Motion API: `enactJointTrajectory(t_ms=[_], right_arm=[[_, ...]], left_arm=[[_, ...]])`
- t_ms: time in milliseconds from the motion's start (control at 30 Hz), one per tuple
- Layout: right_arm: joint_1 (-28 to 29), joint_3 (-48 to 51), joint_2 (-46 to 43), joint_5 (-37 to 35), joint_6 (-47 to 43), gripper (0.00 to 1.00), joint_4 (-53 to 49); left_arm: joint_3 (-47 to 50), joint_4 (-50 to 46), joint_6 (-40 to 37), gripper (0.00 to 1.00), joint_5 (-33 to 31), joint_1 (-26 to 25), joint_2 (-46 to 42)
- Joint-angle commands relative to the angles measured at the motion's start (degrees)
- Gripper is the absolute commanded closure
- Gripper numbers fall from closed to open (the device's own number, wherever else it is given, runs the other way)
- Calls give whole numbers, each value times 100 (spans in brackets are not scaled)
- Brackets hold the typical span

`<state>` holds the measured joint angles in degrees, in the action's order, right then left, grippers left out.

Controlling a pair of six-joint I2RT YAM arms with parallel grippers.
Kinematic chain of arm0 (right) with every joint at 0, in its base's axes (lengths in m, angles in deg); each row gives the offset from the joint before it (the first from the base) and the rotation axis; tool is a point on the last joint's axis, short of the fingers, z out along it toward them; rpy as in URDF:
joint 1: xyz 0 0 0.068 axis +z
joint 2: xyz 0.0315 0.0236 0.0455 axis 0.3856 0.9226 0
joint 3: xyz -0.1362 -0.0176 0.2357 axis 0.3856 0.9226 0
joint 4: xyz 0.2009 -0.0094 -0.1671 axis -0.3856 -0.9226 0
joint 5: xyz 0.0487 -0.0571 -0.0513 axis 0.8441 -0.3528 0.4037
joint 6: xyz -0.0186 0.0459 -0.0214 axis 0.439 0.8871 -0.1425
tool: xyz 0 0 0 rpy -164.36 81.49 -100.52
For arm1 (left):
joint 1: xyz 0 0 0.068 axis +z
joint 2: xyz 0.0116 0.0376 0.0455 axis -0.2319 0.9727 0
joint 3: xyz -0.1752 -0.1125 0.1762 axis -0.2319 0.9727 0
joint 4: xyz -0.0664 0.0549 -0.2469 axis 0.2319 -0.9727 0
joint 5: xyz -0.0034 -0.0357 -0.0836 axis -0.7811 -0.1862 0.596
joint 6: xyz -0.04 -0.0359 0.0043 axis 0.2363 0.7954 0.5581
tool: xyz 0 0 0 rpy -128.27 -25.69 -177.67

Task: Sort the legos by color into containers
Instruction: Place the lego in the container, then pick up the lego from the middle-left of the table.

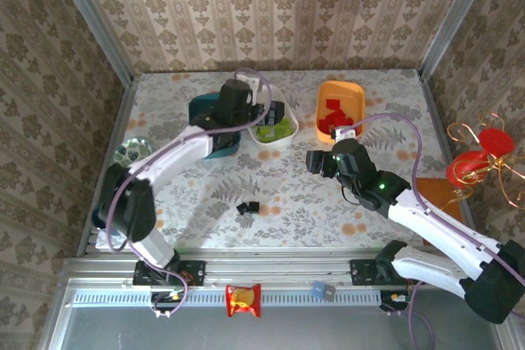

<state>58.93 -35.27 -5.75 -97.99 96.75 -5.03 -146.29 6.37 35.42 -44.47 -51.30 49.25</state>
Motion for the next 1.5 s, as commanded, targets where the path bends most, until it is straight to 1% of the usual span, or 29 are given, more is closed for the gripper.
enactJointTrajectory(t_ms=[0, 67, 100, 167, 233, 267, 367, 467, 500, 633, 667, 700, 767, 833, 967, 1067, 1100, 1167, 1233, 1300, 1333, 1400, 1467], right_arm=[[-19, 42, 164, 207, 113, 18, 96], [-21, 68, 231, 247, 111, 18, 116], [-21, 93, 251, 256, 119, 18, 138], [-21, 138, 278, 284, 121, 18, 182], [-25, 177, 303, 289, 141, 18, 232], [-22, 184, 314, 289, 141, 18, 259], [-21, 172, 380, 300, 133, 18, 308], [-21, 147, 437, 298, 137, 18, 360], [-21, 139, 445, 299, 145, 18, 365], [-21, 86, 430, 318, 149, 18, 298], [-21, 73, 406, 307, 144, 18, 270], [-21, 60, 382, 285, 129, 18, 217], [-21, 64, 310, 237, 115, 18, 170], [-21, 89, 233, 177, 105, 18, 138], [-21, 108, 174, 97, 93, 18, 96], [-21, 92, 172, 94, 78, 18, 96], [-26, 90, 174, 92, 76, 18, 94], [-22, 74, 183, 96, 76, 18, 94], [-28, 73, 192, 103, 76, 18, 90], [-21, 78, 183, 101, 76, 18, 91], [-24, 81, 183, 97, 79, 18, 86], [-27, 81, 168, 88, 76, 18, 92], [-23, 90, 157, 97, 82, 18, 110]], left_arm=[[961, -25, 123, 0, -82, -349, -677], [1580, -311, 77, 1, -321, -627, -1167], [1880, -538, 112, 3, -469, -763, -1423], [2507, -928, 289, 11, -606, -939, -1846], [3131, -1290, 572, 22, -573, -1043, -2281], [3360, -1408, 712, 24, -504, -1080, -2466], [3993, -1721, 1011, 24, -361, -1254, -3010], [4293, -1712, 1116, 22, -177, -1287, -3124], [4326, -1651, 1105, 23, -146, -1291, -3077], [4223, -1534, 916, 38, -260, -1278, -2679], [4169, -1559, 871, 39, -304, -1274, -2574], [4116, -1556, 806, 38, -324, -1267, -2456], [4053, -1533, 699, 34, -339, -1255, -2225], [4030, -1409, 654, 33, -253, -1242, -2014], [4054, -1051, 552, 38, -191, -1223, -1781], [4056, -687, 426, 43, -24, -1147, -1651], [4048, -590, 399, 45, 41, -1113, -1609], [4005, -516, 354, 54, 104, -1066, -1523], [3960, -523, 344, 66, 122, -1061, -1500], [3921, -574, 367, 74, 107, -1048, -1590], [3895, -620, 384, 76, 78, -1053, -1683], [3740, -837, 351, 77, -146, -992, -1941], [3463, -1109, 285, 78, -454, -724, -2196]])
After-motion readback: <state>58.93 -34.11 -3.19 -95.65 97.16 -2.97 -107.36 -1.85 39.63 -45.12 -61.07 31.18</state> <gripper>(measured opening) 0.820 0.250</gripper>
